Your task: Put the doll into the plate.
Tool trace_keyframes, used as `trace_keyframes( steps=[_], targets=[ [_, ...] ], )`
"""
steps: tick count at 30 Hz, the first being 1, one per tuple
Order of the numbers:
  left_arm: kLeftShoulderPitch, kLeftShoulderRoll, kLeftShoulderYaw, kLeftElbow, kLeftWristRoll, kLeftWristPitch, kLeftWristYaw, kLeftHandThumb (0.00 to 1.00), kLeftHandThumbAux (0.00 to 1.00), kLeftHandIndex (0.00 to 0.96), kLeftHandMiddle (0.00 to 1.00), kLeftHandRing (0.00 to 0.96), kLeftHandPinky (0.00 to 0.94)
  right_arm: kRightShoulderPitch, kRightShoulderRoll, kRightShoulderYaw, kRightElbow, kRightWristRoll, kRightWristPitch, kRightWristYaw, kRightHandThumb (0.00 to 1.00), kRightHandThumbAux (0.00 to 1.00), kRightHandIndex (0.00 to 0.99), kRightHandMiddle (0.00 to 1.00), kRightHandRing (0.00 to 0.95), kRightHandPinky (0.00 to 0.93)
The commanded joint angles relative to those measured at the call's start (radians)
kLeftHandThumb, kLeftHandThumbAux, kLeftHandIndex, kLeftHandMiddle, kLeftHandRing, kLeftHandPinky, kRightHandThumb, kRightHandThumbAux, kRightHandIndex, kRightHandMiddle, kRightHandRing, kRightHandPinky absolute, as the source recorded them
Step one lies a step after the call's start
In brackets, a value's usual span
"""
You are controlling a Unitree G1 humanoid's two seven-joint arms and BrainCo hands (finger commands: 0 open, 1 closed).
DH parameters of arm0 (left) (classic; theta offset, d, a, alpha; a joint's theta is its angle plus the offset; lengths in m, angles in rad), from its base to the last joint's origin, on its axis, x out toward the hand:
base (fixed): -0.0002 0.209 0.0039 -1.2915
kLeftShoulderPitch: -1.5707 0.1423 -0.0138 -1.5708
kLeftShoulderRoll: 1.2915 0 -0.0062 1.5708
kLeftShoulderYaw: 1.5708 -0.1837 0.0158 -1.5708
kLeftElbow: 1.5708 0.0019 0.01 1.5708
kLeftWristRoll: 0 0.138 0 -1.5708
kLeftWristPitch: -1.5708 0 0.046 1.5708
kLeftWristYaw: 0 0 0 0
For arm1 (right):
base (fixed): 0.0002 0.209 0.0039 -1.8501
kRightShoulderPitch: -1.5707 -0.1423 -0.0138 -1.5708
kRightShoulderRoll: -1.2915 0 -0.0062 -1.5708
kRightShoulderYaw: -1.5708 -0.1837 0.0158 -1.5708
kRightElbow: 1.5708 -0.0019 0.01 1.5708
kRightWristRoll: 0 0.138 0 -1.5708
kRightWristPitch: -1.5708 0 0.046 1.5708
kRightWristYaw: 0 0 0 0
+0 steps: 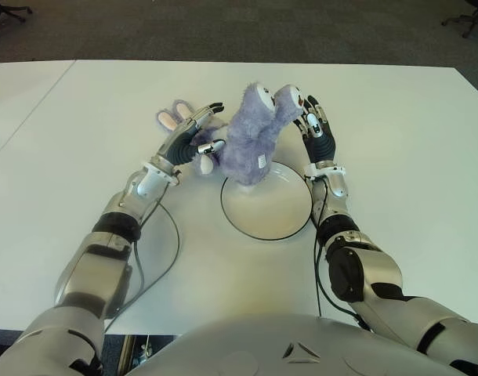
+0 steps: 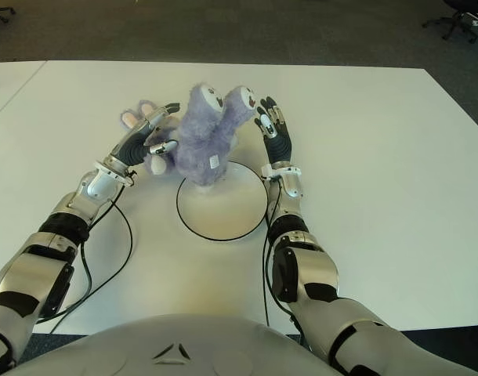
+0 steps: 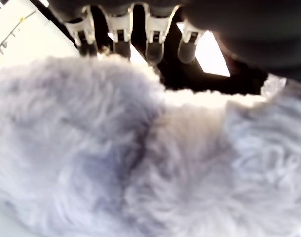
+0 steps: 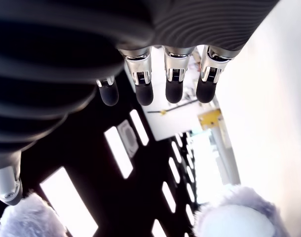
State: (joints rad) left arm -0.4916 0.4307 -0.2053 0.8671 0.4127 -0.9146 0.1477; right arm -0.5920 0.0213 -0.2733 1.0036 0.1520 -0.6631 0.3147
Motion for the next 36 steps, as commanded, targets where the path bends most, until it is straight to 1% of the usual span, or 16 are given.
trace_keyframes(
  steps=[1,5,10,16,20,23,27,33,36],
  targets=[
    [-0.015,-0.017,-0.005,0.032,0.032,-0.013,0.043,0.173,0.190,0.000,0.000,0.000,0.000,0.023,-0.005,0.052,-0.040,-0.050,0.007,-0.046,0.110,0.468,0.021,0.001,0.000,0.004],
    [-0.015,-0.020,-0.006,0.039,0.033,-0.014,0.051,0.174,0.193,0.000,0.000,0.000,0.000,0.034,-0.009,0.074,-0.063,-0.061,0.033,-0.061,0.117,0.470,0.022,0.007,0.000,0.013],
    [-0.012,-0.021,-0.004,0.047,0.020,-0.013,0.036,0.190,0.204,0.000,0.000,0.000,0.000,0.040,-0.017,0.092,-0.072,-0.064,0.047,-0.069,0.163,0.471,0.024,0.009,0.000,0.013],
    [-0.017,-0.021,-0.002,0.062,0.026,-0.022,0.053,0.196,0.204,0.000,0.000,0.000,0.000,0.026,-0.033,0.108,-0.054,-0.067,0.063,-0.058,0.173,0.473,0.021,0.011,0.000,0.038],
    [-0.018,-0.021,0.000,0.066,0.025,-0.026,0.054,0.192,0.208,0.000,0.000,0.000,0.000,0.012,-0.047,0.123,-0.030,-0.085,0.042,-0.062,0.161,0.466,0.016,0.004,0.000,0.045],
    [-0.018,-0.022,0.002,0.070,0.024,-0.030,0.059,0.193,0.212,0.000,0.000,0.000,0.000,-0.006,-0.052,0.132,-0.018,-0.090,0.041,-0.064,0.153,0.460,0.016,0.002,0.000,0.051],
    [-0.019,-0.022,0.001,0.074,0.034,-0.041,0.081,0.183,0.209,0.000,0.000,0.000,0.000,-0.019,-0.058,0.147,-0.014,-0.103,0.038,-0.072,0.149,0.435,0.018,0.001,0.000,0.029],
    [-0.023,-0.021,-0.007,0.080,0.052,-0.047,0.109,0.165,0.204,0.000,0.000,0.000,0.000,-0.029,-0.071,0.161,-0.004,-0.117,0.031,-0.083,0.165,0.436,0.026,0.012,0.008,0.047],
    [-0.023,-0.021,-0.007,0.083,0.050,-0.053,0.110,0.162,0.201,0.000,0.000,0.000,0.000,-0.034,-0.078,0.171,0.003,-0.132,0.022,-0.091,0.157,0.442,0.027,0.016,0.012,0.053]
  ],
)
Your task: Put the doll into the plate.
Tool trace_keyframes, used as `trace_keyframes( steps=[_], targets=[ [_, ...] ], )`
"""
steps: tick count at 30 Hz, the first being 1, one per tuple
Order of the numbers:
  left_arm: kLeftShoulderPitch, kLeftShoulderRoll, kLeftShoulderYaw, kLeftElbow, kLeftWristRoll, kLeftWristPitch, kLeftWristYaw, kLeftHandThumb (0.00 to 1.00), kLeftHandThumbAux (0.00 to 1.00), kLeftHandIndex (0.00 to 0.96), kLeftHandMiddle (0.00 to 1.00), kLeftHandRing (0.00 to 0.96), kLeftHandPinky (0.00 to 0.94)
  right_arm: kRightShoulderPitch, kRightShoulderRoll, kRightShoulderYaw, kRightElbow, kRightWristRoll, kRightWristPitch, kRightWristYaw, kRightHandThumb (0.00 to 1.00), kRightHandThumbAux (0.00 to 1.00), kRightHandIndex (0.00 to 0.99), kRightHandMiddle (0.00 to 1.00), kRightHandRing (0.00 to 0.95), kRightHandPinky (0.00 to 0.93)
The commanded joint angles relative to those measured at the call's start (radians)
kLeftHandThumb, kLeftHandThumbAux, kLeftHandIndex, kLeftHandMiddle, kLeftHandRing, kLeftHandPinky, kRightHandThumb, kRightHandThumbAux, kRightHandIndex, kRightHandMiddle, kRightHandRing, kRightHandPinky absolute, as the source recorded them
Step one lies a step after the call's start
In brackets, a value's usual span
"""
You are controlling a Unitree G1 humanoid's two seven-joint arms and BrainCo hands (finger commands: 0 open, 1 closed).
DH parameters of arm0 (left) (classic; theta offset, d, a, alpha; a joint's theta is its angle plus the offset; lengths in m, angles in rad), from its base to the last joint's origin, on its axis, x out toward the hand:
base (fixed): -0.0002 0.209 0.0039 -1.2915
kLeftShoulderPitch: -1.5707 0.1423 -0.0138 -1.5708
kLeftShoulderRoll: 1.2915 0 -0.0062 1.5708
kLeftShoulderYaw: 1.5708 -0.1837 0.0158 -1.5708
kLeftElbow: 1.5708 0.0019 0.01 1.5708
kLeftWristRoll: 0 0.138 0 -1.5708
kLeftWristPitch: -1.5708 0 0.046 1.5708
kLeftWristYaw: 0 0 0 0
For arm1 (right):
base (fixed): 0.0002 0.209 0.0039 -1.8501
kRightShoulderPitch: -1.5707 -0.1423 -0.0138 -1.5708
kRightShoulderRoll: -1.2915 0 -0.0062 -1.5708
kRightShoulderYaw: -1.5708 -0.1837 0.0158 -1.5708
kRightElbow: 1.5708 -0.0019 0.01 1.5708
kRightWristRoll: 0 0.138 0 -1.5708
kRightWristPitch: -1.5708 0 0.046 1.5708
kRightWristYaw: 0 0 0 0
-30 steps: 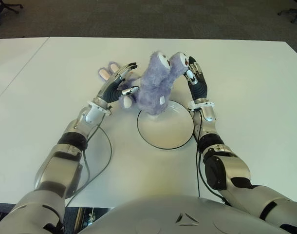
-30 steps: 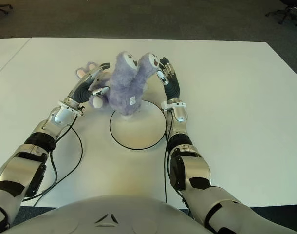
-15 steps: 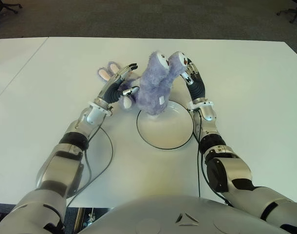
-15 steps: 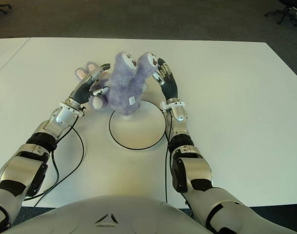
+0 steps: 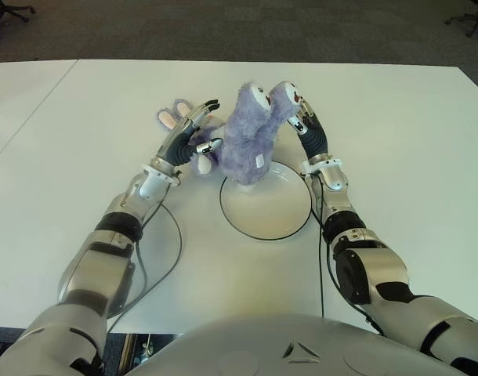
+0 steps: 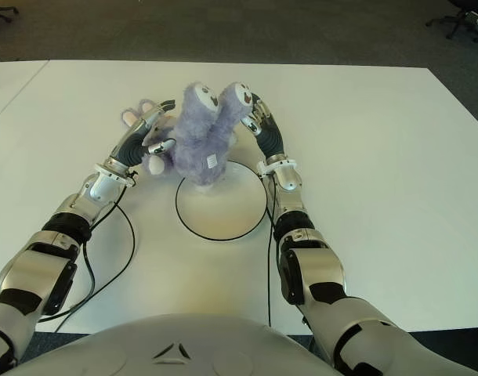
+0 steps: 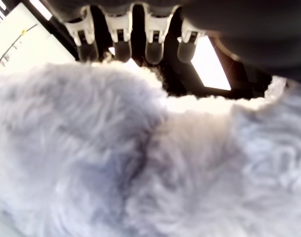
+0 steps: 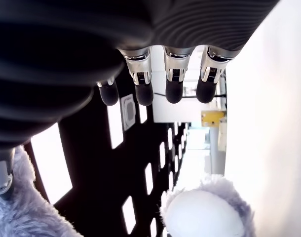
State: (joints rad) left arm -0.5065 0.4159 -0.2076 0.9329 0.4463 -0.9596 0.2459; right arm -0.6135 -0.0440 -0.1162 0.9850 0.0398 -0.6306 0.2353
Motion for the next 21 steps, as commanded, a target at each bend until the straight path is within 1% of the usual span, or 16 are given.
trace_keyframes(
  steps=[1,7,9,12,18,21],
  targets=[
    [-0.008,-0.006,-0.004,0.018,0.016,-0.008,0.011,0.163,0.200,0.000,0.000,0.000,0.000,-0.014,-0.015,0.017,0.024,-0.023,-0.015,-0.013,0.154,0.444,0.028,0.020,0.016,0.058],
    [-0.010,-0.009,-0.004,0.021,0.014,-0.008,0.009,0.167,0.197,0.000,0.000,0.000,0.000,-0.014,-0.029,0.031,0.033,-0.031,-0.046,-0.007,0.152,0.450,0.028,0.021,0.018,0.062],
    [-0.007,-0.008,-0.003,0.018,0.017,-0.006,0.014,0.172,0.198,0.000,0.000,0.000,0.000,-0.009,-0.038,0.034,0.029,-0.025,-0.059,0.016,0.146,0.462,0.022,0.021,0.019,0.066],
    [-0.005,-0.008,-0.002,0.016,0.016,-0.001,0.012,0.175,0.200,0.000,0.000,0.000,0.000,-0.008,-0.052,0.029,0.024,-0.007,-0.057,0.051,0.139,0.474,0.016,0.023,0.024,0.073],
    [-0.004,-0.007,-0.002,0.020,-0.001,-0.001,-0.017,0.185,0.198,0.000,0.000,0.000,0.000,-0.025,-0.076,0.021,0.032,0.006,-0.037,0.082,0.143,0.477,0.013,0.028,0.030,0.079],
    [-0.004,-0.005,-0.003,0.021,-0.008,-0.001,-0.032,0.191,0.200,0.000,0.000,0.000,0.000,-0.033,-0.093,0.022,0.048,0.003,-0.040,0.095,0.131,0.469,0.013,0.025,0.024,0.059]
  ],
)
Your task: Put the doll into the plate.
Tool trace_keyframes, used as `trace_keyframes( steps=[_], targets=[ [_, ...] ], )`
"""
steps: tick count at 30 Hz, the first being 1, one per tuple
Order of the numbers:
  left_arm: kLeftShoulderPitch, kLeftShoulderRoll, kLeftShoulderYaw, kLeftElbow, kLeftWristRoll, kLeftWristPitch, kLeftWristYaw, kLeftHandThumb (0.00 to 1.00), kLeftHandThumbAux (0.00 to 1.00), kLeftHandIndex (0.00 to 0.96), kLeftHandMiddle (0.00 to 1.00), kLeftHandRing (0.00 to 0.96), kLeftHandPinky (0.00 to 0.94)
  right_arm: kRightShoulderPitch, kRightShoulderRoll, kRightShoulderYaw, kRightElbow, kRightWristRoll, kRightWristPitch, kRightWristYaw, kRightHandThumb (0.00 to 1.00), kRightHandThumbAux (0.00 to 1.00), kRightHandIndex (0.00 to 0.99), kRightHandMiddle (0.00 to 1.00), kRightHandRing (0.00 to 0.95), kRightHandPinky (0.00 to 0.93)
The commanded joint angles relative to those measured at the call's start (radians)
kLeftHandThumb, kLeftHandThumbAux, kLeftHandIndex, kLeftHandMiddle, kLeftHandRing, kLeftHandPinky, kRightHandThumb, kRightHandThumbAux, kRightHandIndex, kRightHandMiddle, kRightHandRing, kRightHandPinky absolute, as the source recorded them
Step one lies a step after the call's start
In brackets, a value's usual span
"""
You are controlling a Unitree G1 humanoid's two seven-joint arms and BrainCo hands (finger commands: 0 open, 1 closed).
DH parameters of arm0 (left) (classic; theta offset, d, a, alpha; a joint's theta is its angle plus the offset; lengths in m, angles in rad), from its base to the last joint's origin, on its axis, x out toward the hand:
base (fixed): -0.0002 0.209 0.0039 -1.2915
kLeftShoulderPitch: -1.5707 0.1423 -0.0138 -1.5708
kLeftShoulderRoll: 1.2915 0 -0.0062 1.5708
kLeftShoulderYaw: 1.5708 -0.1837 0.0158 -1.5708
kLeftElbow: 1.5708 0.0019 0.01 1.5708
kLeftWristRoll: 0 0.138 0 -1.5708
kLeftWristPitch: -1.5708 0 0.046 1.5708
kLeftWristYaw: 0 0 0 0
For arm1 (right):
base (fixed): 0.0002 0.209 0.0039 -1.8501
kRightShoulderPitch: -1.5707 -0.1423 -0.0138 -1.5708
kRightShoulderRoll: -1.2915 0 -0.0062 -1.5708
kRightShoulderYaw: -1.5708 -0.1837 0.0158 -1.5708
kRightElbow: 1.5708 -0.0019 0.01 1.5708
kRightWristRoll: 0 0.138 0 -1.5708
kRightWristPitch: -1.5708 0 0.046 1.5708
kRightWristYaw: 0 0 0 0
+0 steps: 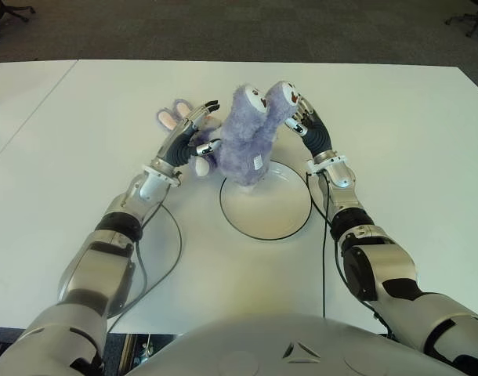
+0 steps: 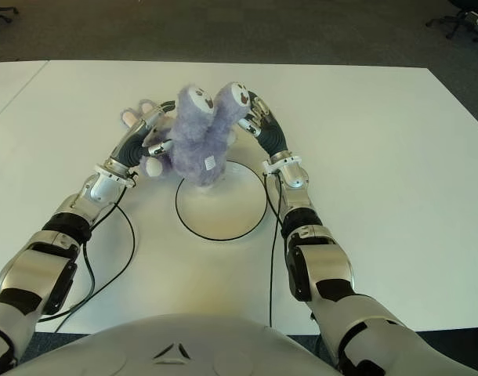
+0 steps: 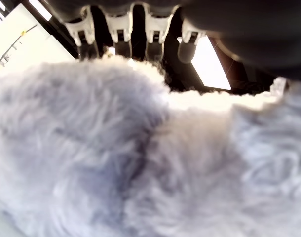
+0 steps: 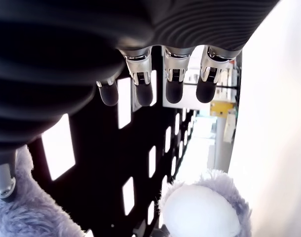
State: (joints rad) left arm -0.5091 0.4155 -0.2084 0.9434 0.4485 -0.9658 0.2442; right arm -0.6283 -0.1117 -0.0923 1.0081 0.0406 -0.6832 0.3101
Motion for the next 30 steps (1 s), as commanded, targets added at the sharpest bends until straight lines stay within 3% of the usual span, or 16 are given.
trace_keyframes(
  steps=[1,14,30],
  targets=[
    [-0.001,-0.004,-0.003,0.011,-0.016,0.006,-0.043,0.192,0.200,0.000,0.000,0.000,0.000,-0.026,-0.042,-0.001,0.049,-0.002,0.010,0.030,0.129,0.468,0.012,0.024,0.024,0.056],
    [0.008,0.012,0.005,-0.024,-0.023,0.024,-0.080,0.208,0.210,0.000,0.000,0.000,0.000,-0.117,-0.205,0.032,0.133,-0.070,0.015,0.106,0.098,0.412,0.000,0.000,0.000,0.036],
    [0.022,0.021,0.016,-0.069,-0.020,0.035,-0.065,0.200,0.227,0.000,0.000,0.000,0.000,-0.098,-0.298,0.065,0.081,-0.112,-0.030,0.108,0.092,0.358,0.000,0.000,0.000,0.038]
  ],
)
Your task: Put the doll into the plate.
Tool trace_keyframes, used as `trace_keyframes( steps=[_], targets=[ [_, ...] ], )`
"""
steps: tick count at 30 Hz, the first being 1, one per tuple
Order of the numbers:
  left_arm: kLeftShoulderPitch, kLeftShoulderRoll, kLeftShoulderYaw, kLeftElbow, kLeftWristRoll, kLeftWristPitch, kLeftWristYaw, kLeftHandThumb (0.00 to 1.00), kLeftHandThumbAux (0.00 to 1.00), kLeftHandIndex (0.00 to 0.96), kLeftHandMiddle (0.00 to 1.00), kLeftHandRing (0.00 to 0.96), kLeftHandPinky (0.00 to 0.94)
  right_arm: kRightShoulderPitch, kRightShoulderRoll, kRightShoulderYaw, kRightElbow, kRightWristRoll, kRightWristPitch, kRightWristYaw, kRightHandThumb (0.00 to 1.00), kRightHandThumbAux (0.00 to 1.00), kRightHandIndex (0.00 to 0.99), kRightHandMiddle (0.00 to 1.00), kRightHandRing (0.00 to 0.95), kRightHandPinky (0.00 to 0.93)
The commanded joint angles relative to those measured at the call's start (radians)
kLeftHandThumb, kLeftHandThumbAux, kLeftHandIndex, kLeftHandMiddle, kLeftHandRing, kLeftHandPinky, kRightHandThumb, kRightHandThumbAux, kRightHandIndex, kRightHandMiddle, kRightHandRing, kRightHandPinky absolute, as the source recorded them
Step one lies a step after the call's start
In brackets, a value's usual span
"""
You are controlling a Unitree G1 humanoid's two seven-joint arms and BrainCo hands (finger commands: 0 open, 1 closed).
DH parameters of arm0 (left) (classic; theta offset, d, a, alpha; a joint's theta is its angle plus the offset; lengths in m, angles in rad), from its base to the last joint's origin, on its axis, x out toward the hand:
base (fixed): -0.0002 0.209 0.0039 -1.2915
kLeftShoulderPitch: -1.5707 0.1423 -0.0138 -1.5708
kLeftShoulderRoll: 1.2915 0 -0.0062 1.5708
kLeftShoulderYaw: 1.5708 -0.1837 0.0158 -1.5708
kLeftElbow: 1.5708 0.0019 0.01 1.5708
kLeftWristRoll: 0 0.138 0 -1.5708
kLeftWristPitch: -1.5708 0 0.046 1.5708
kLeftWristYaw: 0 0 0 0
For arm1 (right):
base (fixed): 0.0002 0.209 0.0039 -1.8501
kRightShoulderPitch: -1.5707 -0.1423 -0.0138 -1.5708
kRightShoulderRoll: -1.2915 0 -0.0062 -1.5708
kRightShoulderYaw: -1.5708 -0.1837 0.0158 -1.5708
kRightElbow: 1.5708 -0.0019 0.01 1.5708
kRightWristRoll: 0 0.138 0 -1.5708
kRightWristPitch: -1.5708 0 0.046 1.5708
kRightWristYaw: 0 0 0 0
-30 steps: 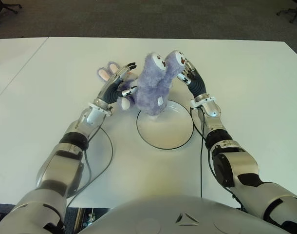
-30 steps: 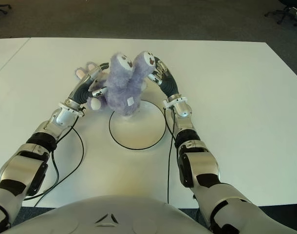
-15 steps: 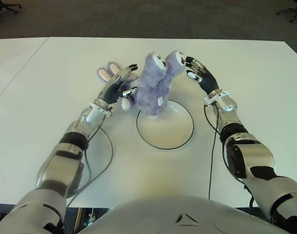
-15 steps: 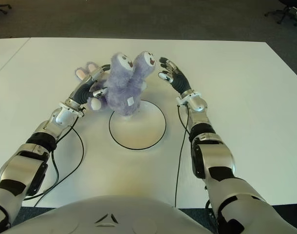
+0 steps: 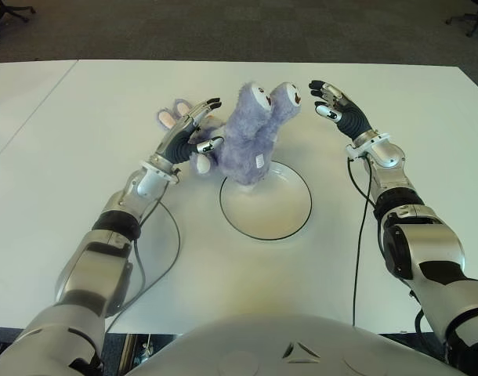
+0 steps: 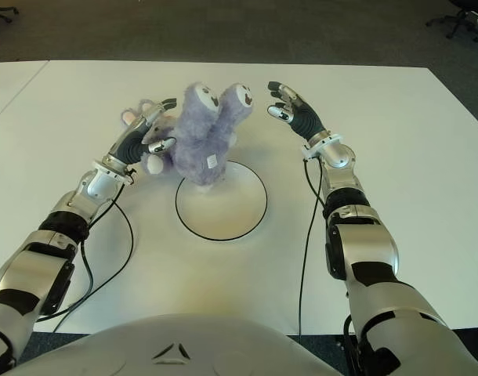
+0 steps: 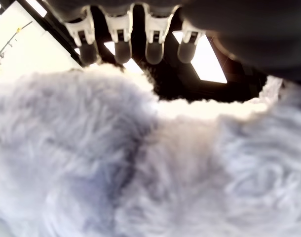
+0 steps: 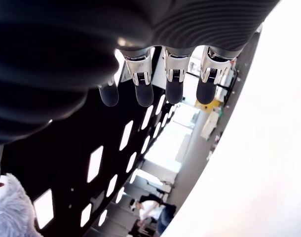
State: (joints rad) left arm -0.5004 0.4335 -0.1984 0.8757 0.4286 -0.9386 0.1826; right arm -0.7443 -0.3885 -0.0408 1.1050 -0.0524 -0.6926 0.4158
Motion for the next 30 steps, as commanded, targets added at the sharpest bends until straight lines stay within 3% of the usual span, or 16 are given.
trace_keyframes(
  steps=[1,8,14,23,30],
  targets=[
    [0.013,0.003,0.007,0.000,0.000,0.006,-0.001,0.198,0.224,0.000,0.000,0.000,0.000,0.019,-0.024,0.015,-0.021,-0.021,-0.025,0.003,0.090,0.361,0.000,0.000,0.000,0.039],
    [0.010,-0.001,0.012,0.006,-0.004,-0.003,0.005,0.205,0.206,0.000,0.000,0.000,0.000,0.058,-0.029,0.032,-0.092,-0.028,-0.038,-0.001,0.091,0.363,0.000,0.000,0.000,0.034],
    [-0.002,-0.015,0.023,0.021,-0.008,-0.038,0.026,0.227,0.184,0.000,0.000,0.000,0.000,0.202,0.024,0.096,-0.278,-0.108,-0.084,-0.096,0.142,0.415,0.000,0.000,0.000,0.071],
    [-0.005,-0.016,0.023,0.028,-0.008,-0.045,0.006,0.224,0.180,0.000,0.000,0.000,0.000,0.345,0.071,0.171,-0.369,-0.207,-0.117,-0.196,0.179,0.478,0.000,0.000,0.018,0.102],
    [0.001,-0.012,0.016,0.033,0.013,-0.063,0.024,0.185,0.190,0.000,0.000,0.000,0.000,0.422,0.092,0.226,-0.426,-0.254,-0.084,-0.223,0.195,0.511,0.000,0.000,0.034,0.155]
  ],
)
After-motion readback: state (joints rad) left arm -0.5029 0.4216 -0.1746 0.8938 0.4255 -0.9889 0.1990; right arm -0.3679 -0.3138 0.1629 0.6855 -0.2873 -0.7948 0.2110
